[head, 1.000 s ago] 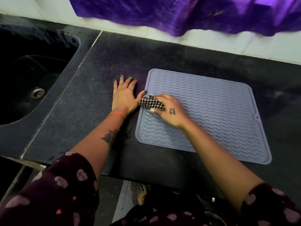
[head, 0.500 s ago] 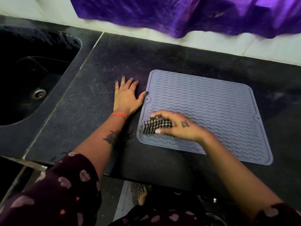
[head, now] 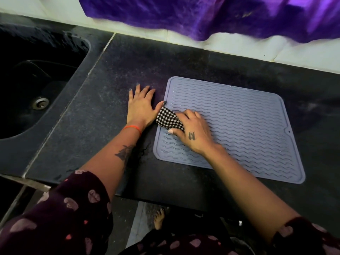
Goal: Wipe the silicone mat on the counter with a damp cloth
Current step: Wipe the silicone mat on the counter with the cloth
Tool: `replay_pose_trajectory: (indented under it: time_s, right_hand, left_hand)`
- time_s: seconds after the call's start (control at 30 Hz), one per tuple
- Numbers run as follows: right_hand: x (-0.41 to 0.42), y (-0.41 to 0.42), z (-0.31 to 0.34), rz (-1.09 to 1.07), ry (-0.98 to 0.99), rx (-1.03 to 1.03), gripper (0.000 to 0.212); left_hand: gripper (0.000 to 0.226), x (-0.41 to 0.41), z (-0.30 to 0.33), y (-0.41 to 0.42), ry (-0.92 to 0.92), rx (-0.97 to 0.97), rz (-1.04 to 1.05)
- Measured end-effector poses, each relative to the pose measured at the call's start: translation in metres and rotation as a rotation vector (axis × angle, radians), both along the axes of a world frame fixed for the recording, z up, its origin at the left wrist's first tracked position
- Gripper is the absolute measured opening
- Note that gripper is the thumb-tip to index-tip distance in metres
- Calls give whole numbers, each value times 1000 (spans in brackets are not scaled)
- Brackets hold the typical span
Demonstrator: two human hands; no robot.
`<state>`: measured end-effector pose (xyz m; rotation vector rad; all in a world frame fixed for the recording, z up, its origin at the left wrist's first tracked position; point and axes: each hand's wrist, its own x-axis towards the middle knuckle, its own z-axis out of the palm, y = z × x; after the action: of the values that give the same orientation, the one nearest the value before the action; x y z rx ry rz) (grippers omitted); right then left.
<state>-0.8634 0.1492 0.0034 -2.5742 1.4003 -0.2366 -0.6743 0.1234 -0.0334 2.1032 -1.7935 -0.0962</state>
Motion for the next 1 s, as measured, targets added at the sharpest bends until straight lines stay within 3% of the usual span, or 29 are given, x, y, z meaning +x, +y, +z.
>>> replay_pose_trajectory:
  time_s: [0.2,0.33,0.47,0.73,0.87,1.0]
  right_hand:
    - [-12,-12,21,200,-43,283,51]
    - [-6,-17,24,11,-188,138,46]
    - [12,-10,9,70,48,-5,45]
    - [-8,-6,19,233,-45,195,48]
    - [-8,-13,18,65,-262,229,43]
    - [0,-7,5,18,-15,99,53]
  left_hand:
    - [64,-1,1,0,7,-9,11]
    - [61,0,2,1,5,13,-8]
    - [63,0,3,1,12,10,-13]
    - [63,-1,0,-1,5,-21,9]
    - [61,-1,2,0,15,-1,-2]
    - [62,0,2,1,17,-3,-1]
